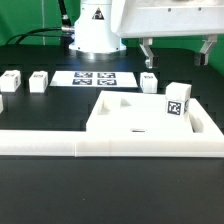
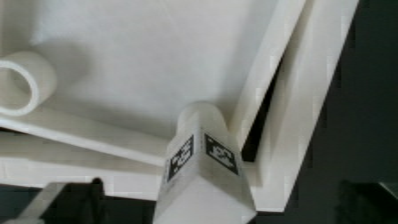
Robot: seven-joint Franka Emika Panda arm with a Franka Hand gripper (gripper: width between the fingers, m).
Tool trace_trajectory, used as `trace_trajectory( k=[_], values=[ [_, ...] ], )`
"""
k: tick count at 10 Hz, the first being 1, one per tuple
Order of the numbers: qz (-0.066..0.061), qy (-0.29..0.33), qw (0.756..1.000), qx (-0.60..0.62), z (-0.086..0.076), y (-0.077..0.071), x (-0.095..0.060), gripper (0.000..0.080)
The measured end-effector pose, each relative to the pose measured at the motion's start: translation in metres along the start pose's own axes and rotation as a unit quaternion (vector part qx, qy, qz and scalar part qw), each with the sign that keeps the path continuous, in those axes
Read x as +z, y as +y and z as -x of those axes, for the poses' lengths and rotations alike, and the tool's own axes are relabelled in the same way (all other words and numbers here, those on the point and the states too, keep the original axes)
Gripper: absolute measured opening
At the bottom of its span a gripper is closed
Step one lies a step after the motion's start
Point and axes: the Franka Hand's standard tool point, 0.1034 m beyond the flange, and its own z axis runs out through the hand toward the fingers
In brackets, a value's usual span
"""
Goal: Assemble square table
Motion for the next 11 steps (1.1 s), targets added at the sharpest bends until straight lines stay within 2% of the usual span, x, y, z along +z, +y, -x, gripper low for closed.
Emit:
trace_trajectory(
  k=[2, 3, 4, 9, 11],
  values=[
    [0.001, -0.029, 1.0, 0.003, 0.038, 0.0, 0.016, 0.0649],
    [0.006, -0.02, 0.999, 0.028, 0.05, -0.008, 0.021, 0.0649],
    [0.01, -0.015, 0.999, 0.034, 0.065, -0.026, 0.026, 0.0649],
    [0.01, -0.02, 1.0, 0.019, 0.065, -0.022, 0.027, 0.0649],
    [-0.004, -0.072, 0.997, 0.042, 0.107, -0.015, 0.047, 0.0649]
  ],
)
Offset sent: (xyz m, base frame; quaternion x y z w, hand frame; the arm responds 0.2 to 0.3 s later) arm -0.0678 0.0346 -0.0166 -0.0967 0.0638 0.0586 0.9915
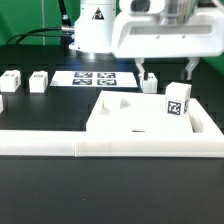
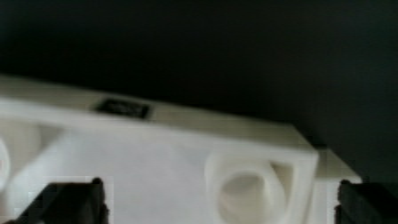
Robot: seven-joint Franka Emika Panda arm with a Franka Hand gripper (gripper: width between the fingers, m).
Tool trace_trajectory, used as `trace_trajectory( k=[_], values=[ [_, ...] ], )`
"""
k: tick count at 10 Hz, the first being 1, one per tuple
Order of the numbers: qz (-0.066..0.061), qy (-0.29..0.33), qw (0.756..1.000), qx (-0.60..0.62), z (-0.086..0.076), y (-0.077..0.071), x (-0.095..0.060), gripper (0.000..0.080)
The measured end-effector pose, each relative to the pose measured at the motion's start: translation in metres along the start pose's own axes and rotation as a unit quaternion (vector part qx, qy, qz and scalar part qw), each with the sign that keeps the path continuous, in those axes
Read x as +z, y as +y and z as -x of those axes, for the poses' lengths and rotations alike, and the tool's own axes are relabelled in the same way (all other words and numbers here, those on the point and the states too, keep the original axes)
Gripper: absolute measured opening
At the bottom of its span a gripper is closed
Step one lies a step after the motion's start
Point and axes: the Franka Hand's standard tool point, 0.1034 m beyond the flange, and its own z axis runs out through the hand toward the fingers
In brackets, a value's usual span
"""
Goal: Assemble square table
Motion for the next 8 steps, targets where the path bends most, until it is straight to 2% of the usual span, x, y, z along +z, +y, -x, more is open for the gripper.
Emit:
trace_trajectory(
  k=[3, 7, 8],
  values=[
    [0.006, -0.025, 1.0, -0.003, 0.031, -0.001, 0.017, 0.0649],
    [0.005, -0.024, 1.0, -0.002, 0.029, -0.001, 0.016, 0.0649],
    [0.004, -0.034, 0.999, -0.003, 0.033, -0.002, 0.017, 0.0649]
  ],
)
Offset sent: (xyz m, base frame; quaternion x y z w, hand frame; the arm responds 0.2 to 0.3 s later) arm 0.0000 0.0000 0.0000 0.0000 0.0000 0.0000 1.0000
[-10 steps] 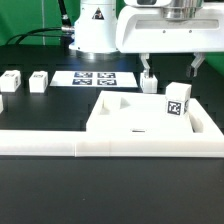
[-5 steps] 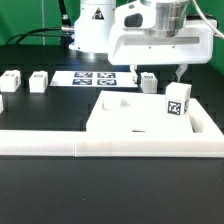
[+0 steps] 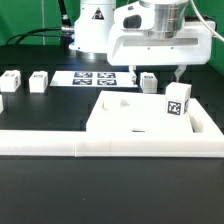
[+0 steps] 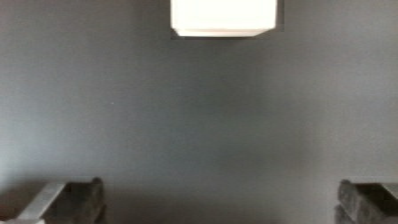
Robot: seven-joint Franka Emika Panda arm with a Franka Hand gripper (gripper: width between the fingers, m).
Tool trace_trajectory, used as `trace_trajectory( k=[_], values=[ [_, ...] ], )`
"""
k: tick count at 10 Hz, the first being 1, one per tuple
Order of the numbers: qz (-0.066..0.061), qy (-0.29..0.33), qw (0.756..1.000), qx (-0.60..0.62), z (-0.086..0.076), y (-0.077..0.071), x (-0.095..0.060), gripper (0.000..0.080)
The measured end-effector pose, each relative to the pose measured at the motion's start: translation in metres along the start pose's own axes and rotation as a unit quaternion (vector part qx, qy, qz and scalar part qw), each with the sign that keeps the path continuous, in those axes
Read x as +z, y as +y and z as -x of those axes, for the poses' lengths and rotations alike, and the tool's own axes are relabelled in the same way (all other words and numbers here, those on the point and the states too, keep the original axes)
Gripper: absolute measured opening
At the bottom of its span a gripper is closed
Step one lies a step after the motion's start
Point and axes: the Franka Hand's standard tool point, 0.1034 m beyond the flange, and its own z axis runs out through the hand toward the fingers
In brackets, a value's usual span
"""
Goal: Assemble square table
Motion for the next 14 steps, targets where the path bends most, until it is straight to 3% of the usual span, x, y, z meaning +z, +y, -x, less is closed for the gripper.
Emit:
trace_trajectory(
  k=[2, 4, 6, 10, 11, 14],
  values=[
    [-0.007, -0.081, 0.997, -0.013, 0.033, -0.003, 0.0, 0.0649],
    [-0.002, -0.14, 0.99, -0.021, 0.048, -0.002, 0.004, 0.0649],
    [0.013, -0.187, 0.982, -0.018, 0.047, -0.003, 0.009, 0.0649],
    [0.014, -0.308, 0.951, -0.006, 0.055, 0.002, 0.011, 0.0649],
    [0.007, -0.354, 0.935, 0.011, 0.062, 0.003, 0.014, 0.0649],
    [0.014, -0.395, 0.918, 0.028, 0.063, -0.001, 0.025, 0.0649]
  ],
)
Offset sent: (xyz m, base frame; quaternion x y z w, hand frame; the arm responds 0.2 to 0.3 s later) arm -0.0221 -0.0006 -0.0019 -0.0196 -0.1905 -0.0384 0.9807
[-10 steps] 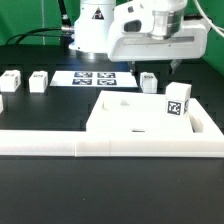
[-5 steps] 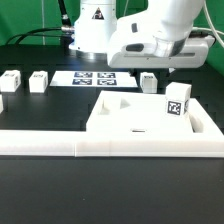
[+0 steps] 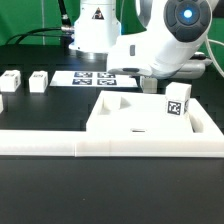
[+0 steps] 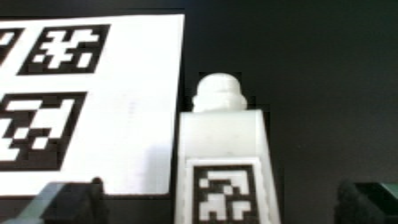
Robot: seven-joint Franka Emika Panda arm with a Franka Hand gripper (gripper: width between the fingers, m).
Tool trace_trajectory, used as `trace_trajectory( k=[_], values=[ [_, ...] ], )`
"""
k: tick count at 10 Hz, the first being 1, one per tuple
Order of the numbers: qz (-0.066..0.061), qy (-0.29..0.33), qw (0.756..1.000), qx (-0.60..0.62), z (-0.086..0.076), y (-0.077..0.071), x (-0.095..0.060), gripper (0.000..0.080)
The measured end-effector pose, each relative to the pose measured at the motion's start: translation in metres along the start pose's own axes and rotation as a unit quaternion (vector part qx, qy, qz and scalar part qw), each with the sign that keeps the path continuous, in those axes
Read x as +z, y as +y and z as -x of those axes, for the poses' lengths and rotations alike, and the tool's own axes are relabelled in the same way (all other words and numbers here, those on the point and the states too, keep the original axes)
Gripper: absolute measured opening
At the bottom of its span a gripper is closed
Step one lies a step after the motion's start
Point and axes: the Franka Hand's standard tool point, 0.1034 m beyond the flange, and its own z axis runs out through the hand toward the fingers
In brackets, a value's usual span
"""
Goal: Assemble square table
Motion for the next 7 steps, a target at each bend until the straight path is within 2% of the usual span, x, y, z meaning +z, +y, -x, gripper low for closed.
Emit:
trace_trajectory(
  k=[4, 7],
  values=[
    [0.001, -0.005, 1.0, 0.004, -0.0044, 0.0022, 0.0095, 0.0649],
    [0.002, -0.002, 1.0, 0.006, -0.0059, 0.0012, 0.0106, 0.0649]
  ],
)
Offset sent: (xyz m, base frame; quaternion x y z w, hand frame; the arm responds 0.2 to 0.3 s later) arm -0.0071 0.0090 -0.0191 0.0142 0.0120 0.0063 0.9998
